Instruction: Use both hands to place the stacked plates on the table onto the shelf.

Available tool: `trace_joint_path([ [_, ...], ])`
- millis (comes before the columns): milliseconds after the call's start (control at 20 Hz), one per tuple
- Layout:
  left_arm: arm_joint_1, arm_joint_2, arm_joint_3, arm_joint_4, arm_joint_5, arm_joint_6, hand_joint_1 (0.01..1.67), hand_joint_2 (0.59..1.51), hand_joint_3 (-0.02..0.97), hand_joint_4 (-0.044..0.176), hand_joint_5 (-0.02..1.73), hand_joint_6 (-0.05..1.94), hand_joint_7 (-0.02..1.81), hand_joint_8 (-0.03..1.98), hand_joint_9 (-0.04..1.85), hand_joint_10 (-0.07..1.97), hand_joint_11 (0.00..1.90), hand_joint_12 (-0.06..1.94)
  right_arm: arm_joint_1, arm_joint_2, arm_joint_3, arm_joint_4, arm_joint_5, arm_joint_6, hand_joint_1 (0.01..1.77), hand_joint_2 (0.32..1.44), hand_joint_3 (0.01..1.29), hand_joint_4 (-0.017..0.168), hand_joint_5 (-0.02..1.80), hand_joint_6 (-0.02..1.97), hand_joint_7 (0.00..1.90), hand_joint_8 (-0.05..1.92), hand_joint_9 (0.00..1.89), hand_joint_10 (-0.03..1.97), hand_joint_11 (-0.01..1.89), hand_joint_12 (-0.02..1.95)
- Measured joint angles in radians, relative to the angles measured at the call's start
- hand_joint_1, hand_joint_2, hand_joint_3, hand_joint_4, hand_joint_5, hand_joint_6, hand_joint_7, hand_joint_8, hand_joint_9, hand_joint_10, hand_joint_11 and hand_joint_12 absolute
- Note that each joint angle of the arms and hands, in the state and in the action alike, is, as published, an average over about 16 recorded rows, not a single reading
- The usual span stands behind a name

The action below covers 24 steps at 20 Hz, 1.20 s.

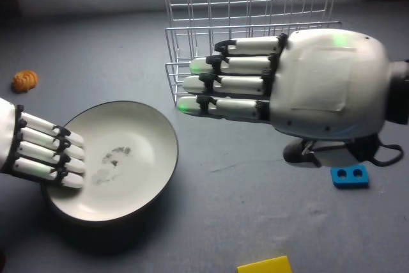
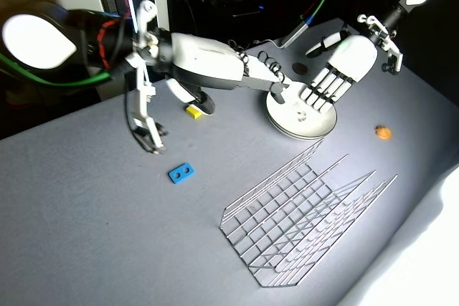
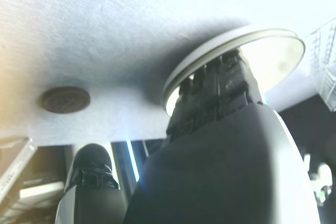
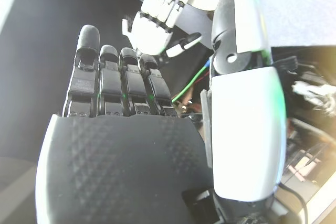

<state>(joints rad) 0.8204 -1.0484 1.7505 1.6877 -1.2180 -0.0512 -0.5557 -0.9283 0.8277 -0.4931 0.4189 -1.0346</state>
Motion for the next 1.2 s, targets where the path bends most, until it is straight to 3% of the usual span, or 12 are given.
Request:
trace_joint_path([
  [600, -0.047, -0.013, -0.119, 0.002, 0.065, -0.033, 0.02, 1.080, 0.023, -0.005, 0.02, -0.01, -0.01, -0.01, 0.02, 0.00, 0.01, 0.00, 0.032, -0.213, 0.139, 0.003, -0.054, -0.115, 1.10, 0.96, 0.02, -0.003, 0.04, 0.02, 0.02, 0.01, 0.03, 0.01, 0.02, 0.63],
  [900, -0.061, -0.013, -0.139, 0.006, 0.081, -0.044, 0.02, 1.081, 0.021, -0.005, 0.02, -0.01, -0.01, -0.01, 0.02, 0.00, 0.01, 0.00, 0.033, -0.306, 0.208, 0.006, -0.086, -0.139, 1.11, 0.96, 0.02, -0.003, 0.06, 0.02, 0.03, 0.01, 0.05, 0.01, 0.02, 0.65],
  [1200, -0.066, -0.013, -0.144, 0.007, 0.086, -0.049, 0.02, 1.081, 0.021, -0.005, 0.02, -0.01, -0.01, -0.01, 0.02, 0.00, 0.01, 0.00, 0.020, -0.394, 0.290, 0.015, -0.095, -0.153, 1.09, 0.99, 0.02, -0.003, 0.19, 0.02, 0.18, 0.01, 0.19, 0.03, 0.06, 0.86],
])
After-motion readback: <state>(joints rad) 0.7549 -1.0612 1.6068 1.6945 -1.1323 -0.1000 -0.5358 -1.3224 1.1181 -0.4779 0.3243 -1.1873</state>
